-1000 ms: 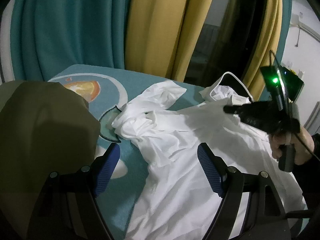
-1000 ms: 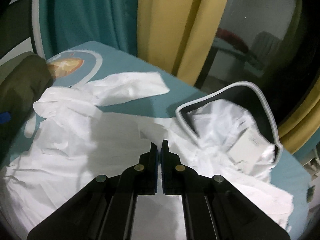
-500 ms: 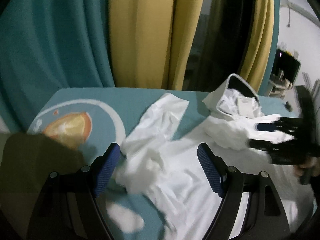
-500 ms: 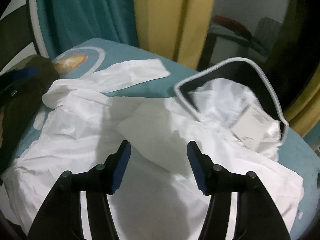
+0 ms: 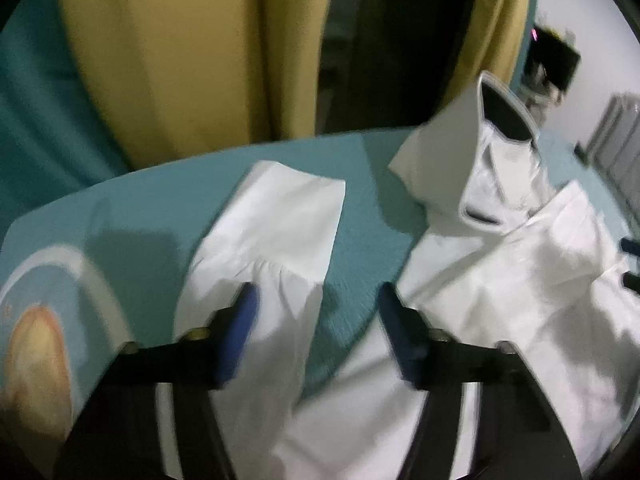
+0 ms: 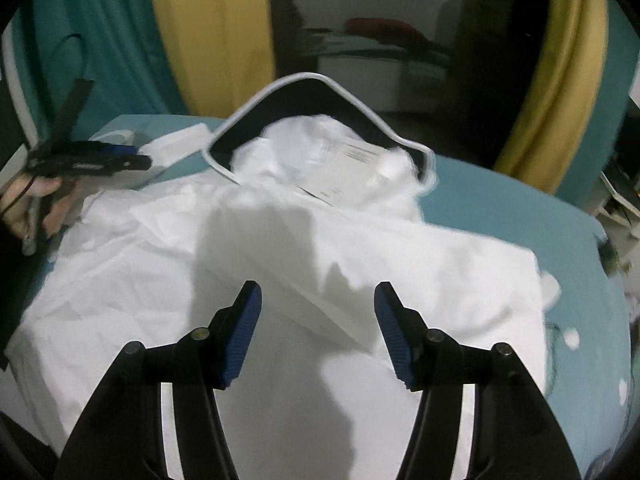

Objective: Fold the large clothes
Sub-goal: 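Reach the left tool to the sleeve cuff and grasp it, then lift the sleeve with the left tool and lay it across the jacket body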

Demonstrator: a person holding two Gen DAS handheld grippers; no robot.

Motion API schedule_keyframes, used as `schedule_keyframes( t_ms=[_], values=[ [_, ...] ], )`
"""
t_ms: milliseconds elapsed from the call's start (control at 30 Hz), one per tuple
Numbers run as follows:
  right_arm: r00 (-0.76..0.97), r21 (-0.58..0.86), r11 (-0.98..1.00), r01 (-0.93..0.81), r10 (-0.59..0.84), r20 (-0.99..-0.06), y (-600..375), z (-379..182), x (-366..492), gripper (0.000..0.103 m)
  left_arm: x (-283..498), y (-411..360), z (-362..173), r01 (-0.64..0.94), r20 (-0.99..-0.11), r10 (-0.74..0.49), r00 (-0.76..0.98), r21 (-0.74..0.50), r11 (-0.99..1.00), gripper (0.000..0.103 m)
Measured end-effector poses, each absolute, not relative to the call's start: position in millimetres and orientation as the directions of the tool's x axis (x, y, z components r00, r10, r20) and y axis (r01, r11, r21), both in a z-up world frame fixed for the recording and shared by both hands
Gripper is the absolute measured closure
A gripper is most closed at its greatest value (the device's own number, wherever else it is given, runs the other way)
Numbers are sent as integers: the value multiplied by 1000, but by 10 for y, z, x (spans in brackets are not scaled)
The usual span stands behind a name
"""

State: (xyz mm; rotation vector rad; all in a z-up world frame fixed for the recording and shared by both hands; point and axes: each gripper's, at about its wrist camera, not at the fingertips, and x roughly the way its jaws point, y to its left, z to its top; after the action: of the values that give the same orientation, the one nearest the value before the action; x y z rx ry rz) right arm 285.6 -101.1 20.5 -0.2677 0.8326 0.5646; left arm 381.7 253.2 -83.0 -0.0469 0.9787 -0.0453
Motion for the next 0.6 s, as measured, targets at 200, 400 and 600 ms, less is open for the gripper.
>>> schedule_keyframes(
  t_ms=[200,400,600],
  values=[
    [535,5,859,-511,323,-781,-1493,68,2865,44,3857,2696,-947,-27,-827,-47,560,-75,997,84],
    [556,32,867,-496,347,-755,-1711,136,2785,44,3639,2915,-692,-114,-787,-49,615,-150,982,100],
    [571,49,868,-494,366,-735,-1863,176,2655,44,3345,2909,118,-147,-653,7,757,-160,976,101]
  ],
)
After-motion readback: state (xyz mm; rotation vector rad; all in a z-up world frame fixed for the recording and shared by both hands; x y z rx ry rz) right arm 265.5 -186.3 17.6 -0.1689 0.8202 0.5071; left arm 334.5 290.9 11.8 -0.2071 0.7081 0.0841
